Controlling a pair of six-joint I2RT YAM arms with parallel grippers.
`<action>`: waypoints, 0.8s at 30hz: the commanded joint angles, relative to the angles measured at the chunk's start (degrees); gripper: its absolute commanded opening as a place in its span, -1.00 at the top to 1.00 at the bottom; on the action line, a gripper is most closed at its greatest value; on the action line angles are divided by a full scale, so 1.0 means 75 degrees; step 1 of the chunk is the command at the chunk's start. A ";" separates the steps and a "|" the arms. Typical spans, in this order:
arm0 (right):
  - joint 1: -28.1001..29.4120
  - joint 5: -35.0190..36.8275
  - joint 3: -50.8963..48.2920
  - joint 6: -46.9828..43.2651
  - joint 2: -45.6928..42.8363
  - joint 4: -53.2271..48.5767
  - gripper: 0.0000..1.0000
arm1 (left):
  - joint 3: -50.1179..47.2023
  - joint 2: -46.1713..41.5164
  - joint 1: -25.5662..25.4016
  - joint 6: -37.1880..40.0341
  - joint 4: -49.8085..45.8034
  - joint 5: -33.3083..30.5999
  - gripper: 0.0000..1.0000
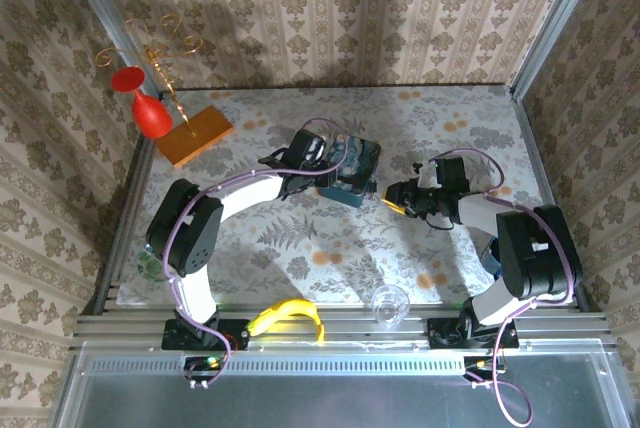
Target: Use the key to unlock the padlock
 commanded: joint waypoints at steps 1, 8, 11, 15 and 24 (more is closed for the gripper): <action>0.0001 0.0524 0.0133 -0.0457 -0.0123 -0.0513 0.32 | -0.0430 0.0386 0.0274 0.0472 -0.1200 -0.0287 0.17; 0.0597 0.1406 0.0816 -0.0911 0.0612 -0.0316 0.30 | -0.0463 0.0415 0.0658 0.0785 -0.1146 -0.0015 0.17; 0.0728 0.1513 0.1201 -0.0956 0.1096 -0.0040 0.30 | -0.0393 0.0481 0.0795 0.0875 -0.1163 0.0087 0.17; 0.0962 0.1800 0.1885 -0.1326 0.1669 -0.0263 0.30 | -0.0296 0.0614 0.0957 0.0882 -0.1186 0.0194 0.16; 0.1201 0.2283 0.2510 -0.1866 0.2013 -0.0951 0.02 | 0.0022 0.0595 0.1367 0.0824 -0.1182 0.0334 -0.19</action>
